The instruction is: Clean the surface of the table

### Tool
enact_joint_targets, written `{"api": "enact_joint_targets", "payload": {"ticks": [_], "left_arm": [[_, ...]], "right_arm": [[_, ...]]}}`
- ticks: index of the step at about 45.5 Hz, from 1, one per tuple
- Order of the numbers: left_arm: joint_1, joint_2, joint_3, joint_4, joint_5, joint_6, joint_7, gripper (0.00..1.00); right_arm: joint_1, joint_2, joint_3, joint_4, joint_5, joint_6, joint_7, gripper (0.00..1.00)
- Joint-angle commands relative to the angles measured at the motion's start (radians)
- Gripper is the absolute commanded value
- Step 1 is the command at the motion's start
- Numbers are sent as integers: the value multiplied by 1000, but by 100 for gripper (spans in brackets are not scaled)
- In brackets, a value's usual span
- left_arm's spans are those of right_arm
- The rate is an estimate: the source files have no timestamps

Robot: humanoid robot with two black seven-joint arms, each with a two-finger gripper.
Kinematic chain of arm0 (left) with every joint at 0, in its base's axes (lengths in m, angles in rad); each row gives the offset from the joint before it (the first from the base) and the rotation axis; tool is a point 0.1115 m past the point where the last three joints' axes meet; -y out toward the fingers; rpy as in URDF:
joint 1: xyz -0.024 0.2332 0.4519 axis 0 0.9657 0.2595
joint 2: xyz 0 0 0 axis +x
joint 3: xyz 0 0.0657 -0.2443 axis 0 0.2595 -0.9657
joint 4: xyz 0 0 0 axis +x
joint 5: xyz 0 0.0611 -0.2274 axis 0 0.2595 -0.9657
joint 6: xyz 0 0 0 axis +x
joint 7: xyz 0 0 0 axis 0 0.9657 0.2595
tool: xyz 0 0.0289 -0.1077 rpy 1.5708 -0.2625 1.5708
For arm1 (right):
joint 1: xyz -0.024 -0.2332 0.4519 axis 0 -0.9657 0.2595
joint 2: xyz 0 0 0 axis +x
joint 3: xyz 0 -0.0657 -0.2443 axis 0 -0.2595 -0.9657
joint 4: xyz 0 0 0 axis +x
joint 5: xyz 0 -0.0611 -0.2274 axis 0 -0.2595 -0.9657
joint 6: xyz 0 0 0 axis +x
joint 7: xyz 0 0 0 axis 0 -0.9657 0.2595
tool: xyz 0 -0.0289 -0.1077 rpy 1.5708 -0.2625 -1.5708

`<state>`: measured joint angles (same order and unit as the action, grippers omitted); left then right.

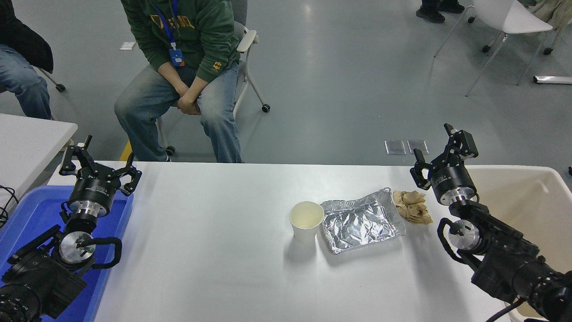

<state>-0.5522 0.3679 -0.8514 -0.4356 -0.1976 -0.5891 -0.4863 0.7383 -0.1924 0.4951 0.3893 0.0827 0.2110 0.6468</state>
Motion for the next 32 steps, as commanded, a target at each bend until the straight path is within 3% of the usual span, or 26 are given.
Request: {"api": "enact_joint_targets", "payload": {"ticks": [1, 32], "left_arm": [[0, -1, -2, 0, 0, -3, -3, 100], [0, -1, -3, 0, -3, -2, -18, 100]], "right_arm": [[13, 4, 7, -13, 6, -2, -26, 100], [12, -32, 0, -17, -11, 11, -16, 100]]}}
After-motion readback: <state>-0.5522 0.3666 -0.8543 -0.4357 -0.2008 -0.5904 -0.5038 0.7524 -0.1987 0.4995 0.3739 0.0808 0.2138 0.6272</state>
